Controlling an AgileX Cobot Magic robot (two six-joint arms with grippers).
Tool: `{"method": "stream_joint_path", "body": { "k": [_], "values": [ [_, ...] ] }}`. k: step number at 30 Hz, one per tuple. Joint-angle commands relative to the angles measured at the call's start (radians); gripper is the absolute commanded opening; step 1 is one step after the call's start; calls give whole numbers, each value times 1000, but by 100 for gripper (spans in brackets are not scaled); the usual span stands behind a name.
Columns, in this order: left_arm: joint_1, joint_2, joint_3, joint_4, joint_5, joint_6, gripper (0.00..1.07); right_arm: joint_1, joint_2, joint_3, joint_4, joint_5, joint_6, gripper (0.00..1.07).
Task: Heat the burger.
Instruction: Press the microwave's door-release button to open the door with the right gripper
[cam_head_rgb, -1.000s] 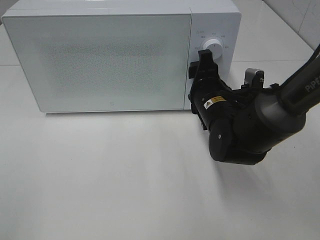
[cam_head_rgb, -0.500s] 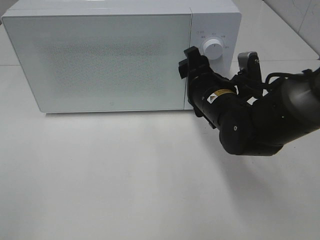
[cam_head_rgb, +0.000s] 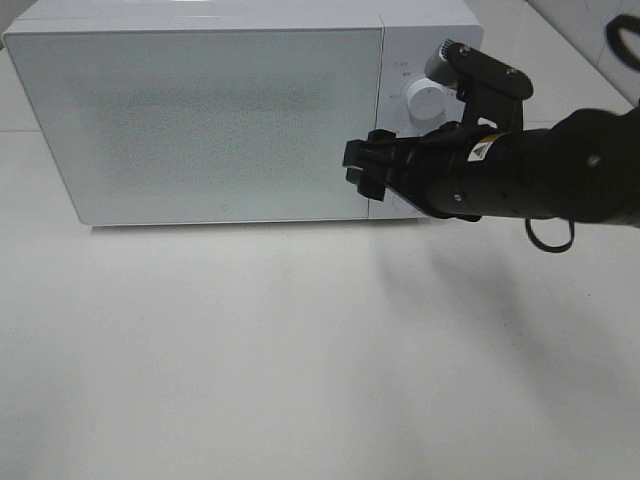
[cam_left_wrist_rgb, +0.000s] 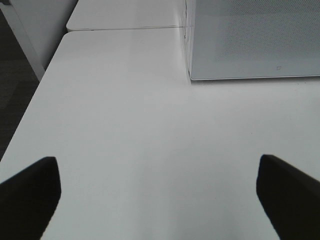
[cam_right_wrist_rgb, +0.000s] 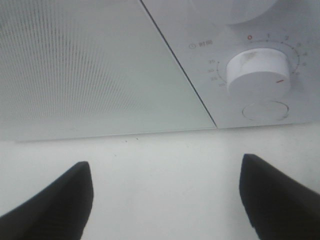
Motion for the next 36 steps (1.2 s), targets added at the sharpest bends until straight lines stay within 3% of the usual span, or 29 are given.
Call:
{"method": "stream_joint_path", "body": {
  "k": [1, 6, 9, 11, 14, 16, 30, 36],
  "values": [
    [1, -21, 2, 7, -10, 2, 100, -26, -58, -3, -10, 109, -133, 76],
    [1, -21, 2, 7, -10, 2, 100, -74, -151, -3, -11, 278, -258, 76],
    [1, -21, 2, 7, -10, 2, 100, -109, -228, -3, -66, 391, -289, 76],
    [1, -21, 2, 7, -10, 2, 100, -124, -317, -3, -177, 539, -287, 76],
    [1, -21, 2, 7, -10, 2, 100, -124, -340, -3, -200, 578, -287, 76],
    [1, -21, 2, 7, -10, 2, 100, -124, -423, -3, -248, 707, -283, 76],
    [1, -21, 2, 7, -10, 2, 100, -124, -644, -3, -278, 993, -283, 76],
    [1, -21, 2, 7, -10, 2, 100, -124, -800, 52, -330, 993, -278, 77]
  ]
}}
